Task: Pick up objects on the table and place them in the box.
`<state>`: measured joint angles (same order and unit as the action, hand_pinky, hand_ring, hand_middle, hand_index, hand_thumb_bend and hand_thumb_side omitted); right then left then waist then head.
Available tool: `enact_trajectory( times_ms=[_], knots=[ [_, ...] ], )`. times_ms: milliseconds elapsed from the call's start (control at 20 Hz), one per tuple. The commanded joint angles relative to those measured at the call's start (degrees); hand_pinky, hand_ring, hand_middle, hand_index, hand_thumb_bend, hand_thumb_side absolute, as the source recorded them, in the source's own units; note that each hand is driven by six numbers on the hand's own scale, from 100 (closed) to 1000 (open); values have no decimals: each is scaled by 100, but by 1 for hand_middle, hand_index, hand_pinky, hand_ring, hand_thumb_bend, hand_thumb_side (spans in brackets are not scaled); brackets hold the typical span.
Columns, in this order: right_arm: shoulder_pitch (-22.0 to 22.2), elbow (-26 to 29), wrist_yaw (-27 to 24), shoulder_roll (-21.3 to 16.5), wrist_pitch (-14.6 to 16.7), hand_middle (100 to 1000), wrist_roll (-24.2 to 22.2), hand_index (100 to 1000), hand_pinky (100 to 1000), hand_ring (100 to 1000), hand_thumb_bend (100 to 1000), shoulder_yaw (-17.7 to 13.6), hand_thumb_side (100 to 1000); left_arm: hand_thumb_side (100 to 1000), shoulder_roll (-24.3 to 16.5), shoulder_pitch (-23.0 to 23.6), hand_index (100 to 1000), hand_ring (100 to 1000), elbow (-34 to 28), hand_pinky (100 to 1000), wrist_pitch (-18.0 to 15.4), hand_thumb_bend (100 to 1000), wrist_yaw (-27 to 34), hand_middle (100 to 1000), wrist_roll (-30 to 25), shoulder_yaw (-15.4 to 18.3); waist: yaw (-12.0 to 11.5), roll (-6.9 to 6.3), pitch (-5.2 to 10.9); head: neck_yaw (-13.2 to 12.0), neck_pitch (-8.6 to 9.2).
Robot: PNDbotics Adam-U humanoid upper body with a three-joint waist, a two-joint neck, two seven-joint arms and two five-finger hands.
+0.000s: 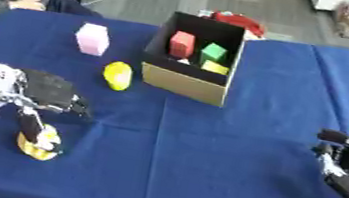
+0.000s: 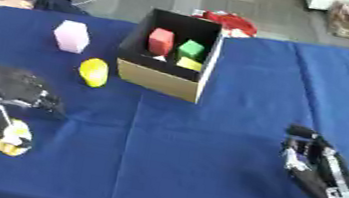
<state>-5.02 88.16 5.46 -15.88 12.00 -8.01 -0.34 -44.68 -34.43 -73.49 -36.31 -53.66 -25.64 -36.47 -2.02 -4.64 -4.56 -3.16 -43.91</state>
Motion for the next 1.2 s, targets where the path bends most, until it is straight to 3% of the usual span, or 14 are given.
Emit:
enact_trajectory(
  times_ms=[50,300,400,600,700,800,950,1000,1200],
  knots=[
    [-42,35,56,-119,6,741,-4,810,765,674,100,-27,329,596,-337,-106,942,793,78,845,-315,443,327,822,-297,329,-37,-91,167,17,-21],
    [-3,33,78,-122,5,741,9,810,765,674,100,-50,335,583,-466,-179,946,800,358,848,-803,540,814,839,-784,757,-98,-116,216,55,-21],
    [13,30,86,-126,4,741,15,810,765,674,100,-58,333,616,-525,-157,944,799,437,847,-999,521,1010,839,-980,837,-118,-128,232,68,-21],
    [37,16,99,-137,-1,741,19,810,765,674,100,-59,333,645,-623,-123,940,798,570,846,-1387,546,1398,838,-1369,782,-146,-151,257,82,-21],
    [41,14,104,-139,1,741,16,810,765,674,100,-57,332,613,-654,-136,939,797,640,845,-1520,545,1579,836,-1549,692,-153,-160,266,77,-21],
    [42,10,109,-139,2,741,11,810,765,674,100,-53,332,566,-660,-164,937,796,666,844,-1555,545,1737,832,-1722,576,-151,-165,272,69,-21],
    [47,1,114,-137,0,741,7,810,765,674,100,-50,329,529,-588,-284,931,791,609,841,-1461,553,2162,824,-2485,512,-147,-164,276,58,-21],
    [48,-1,114,-136,0,741,7,810,765,674,100,-49,328,521,-573,-320,931,792,579,841,-1413,582,2203,826,-2560,455,-141,-165,277,49,-21],
    [44,-8,112,-136,-3,741,5,810,765,675,100,-43,321,508,-439,-384,926,780,541,831,-1366,541,2187,816,-2628,241,-110,-155,266,41,-21]
  ],
)
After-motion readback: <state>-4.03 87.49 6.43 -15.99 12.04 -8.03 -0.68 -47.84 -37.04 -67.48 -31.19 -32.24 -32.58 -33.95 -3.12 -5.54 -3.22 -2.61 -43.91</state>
